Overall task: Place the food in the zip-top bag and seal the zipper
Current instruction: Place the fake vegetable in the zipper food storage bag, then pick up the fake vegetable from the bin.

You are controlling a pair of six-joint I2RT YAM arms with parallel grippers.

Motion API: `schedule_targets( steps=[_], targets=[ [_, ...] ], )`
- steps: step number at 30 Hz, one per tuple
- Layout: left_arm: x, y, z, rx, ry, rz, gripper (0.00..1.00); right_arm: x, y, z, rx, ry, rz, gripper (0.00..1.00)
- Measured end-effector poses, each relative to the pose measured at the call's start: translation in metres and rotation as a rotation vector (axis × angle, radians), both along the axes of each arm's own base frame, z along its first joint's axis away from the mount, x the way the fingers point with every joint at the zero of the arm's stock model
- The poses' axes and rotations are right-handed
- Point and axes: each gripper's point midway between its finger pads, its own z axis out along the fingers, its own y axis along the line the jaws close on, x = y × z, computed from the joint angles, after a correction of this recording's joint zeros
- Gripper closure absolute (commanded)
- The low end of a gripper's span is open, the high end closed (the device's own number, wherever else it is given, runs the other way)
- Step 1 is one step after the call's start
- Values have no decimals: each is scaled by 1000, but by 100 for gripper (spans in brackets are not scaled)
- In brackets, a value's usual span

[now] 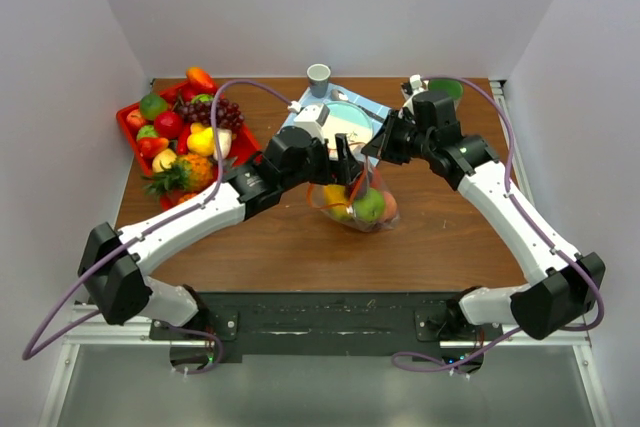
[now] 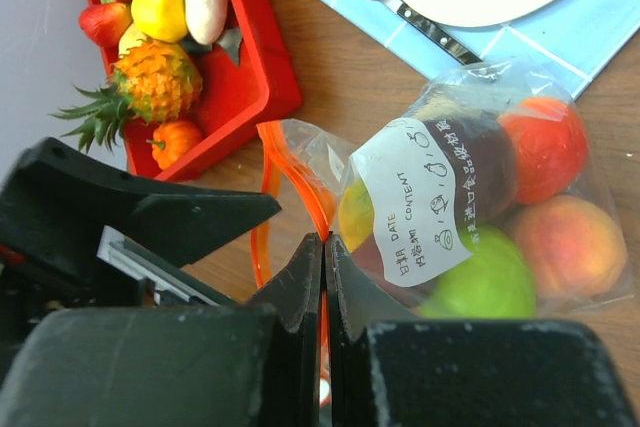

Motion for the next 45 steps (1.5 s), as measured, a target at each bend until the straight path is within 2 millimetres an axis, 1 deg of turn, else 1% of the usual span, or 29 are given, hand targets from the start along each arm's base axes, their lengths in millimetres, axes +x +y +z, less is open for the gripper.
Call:
schedule_targets(
  steps=[1, 3, 4, 5, 6, 7, 9, 10, 12, 13, 14, 15, 16, 18, 19, 21, 22, 23, 24, 27, 29, 30, 33, 35, 40, 45],
  targets=[
    [1, -1, 5, -7, -7, 0, 10, 0, 0, 0, 0, 0, -1, 100],
    [3, -2, 14, -20, -20, 1, 15, 0, 0, 0, 0, -1, -1, 100],
    [3, -2, 17, -21, -24, 4, 20, 0, 0, 0, -1, -1, -2, 100],
    [4, -1, 19, -19, -29, 11, 22, 1, -1, 0, -2, -1, -3, 100],
    [4, 2, 20, -14, -32, 21, 23, 1, -1, 0, -4, -2, -6, 100],
    [4, 8, 21, 1, -33, 39, 26, 1, -1, 0, -5, -3, -8, 100],
    [3, 24, 25, 25, -39, 85, 28, 1, -2, 1, -7, -7, -13, 100],
    [2, 36, 29, 40, -43, 115, 31, 1, -3, 1, -6, -9, -14, 100],
    [4, 72, 44, 51, -64, 205, 32, 0, -4, 4, -4, -18, -14, 100],
    [7, 97, 51, 48, -75, 266, 34, -2, -4, 5, -2, -22, -13, 100],
    [9, 130, 58, 47, -90, 352, 35, -4, -5, 6, 0, -26, -13, 100],
    [10, 152, 61, 44, -97, 416, 36, -6, -6, 7, 1, -27, -12, 100],
    [11, 182, 62, 50, -105, 505, 38, -8, -7, 6, 1, -28, -10, 100],
    [8, 225, 52, 86, -93, 639, 41, -10, -7, 6, 2, -29, -7, 100],
    [5, 245, 42, 113, -79, 702, 47, -11, -7, 5, 3, -29, -5, 100],
    [1, 276, 13, 186, -20, 801, 50, -11, -7, 5, 3, -31, 0, 100],
    [0, 290, -5, 229, 16, 845, 55, -11, -7, 5, 3, -33, 3, 100],
    [-2, 301, -19, 265, 48, 876, 58, -12, -6, 5, 3, -33, 7, 100],
    [-3, 314, -41, 321, 97, 917, 59, -12, -6, 4, 2, -33, 12, 100],
    [-12, 341, -87, 436, 204, 988, 60, -13, -4, 3, 5, -32, 23, 100],
    [-19, 355, -109, 500, 256, 1024, 60, -14, -3, 2, 10, -30, 32, 100],
    [-21, 360, -117, 522, 272, 1039, 60, -15, -2, 1, 12, -28, 39, 100],
    [-21, 370, -131, 551, 293, 1079, 61, -16, -1, 0, 12, -26, 48, 100],
    [-19, 377, -135, 545, 293, 1107, 62, -16, -1, -2, 11, -25, 49, 100],
    [-6, 397, -138, 514, 283, 1186, 62, -19, -1, -6, 14, -22, 55, 100],
    [4, 404, -152, 526, 310, 1192, 63, -24, -3, -1, 21, -37, 55, 100]
  ],
)
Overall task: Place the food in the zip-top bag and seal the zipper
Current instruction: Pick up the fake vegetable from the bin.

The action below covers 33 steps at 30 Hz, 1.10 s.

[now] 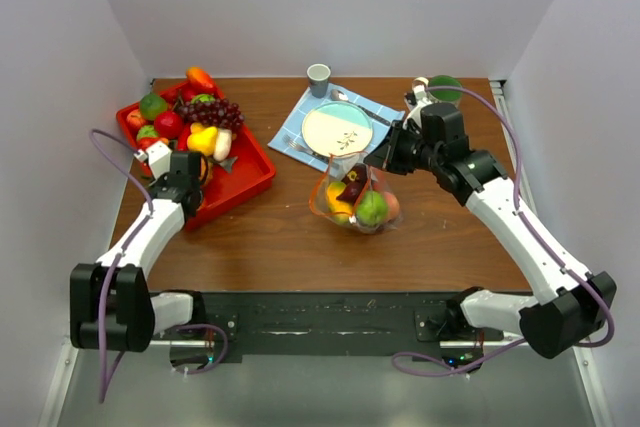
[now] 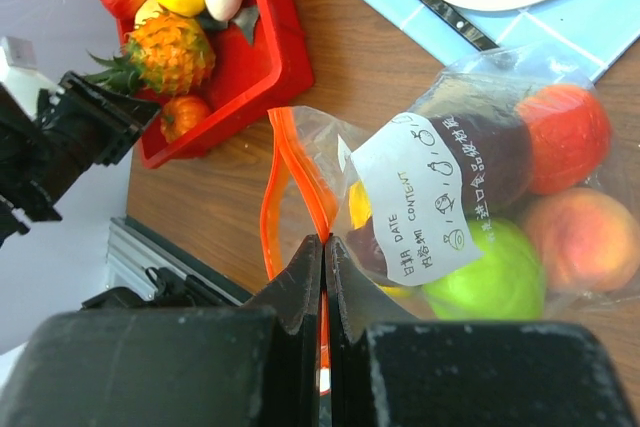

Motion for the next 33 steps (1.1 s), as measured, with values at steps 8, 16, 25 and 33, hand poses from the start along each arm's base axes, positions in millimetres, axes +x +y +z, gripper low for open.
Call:
schedule_targets(
  steps=[8, 16, 25, 33],
  targets=[
    [10, -1, -3, -24, -24, -6, 65, -3, -1, 2, 2, -4, 0, 100],
    [10, -5, -16, -44, -9, -16, 71, -4, -2, 1, -1, 0, 0, 100],
    [11, -6, -16, -59, -26, -11, 100, -4, -2, 0, -1, 2, 0, 100],
    [8, -19, 14, -109, -105, -82, 100, -3, -2, 0, -2, 2, -2, 100]
  ],
)
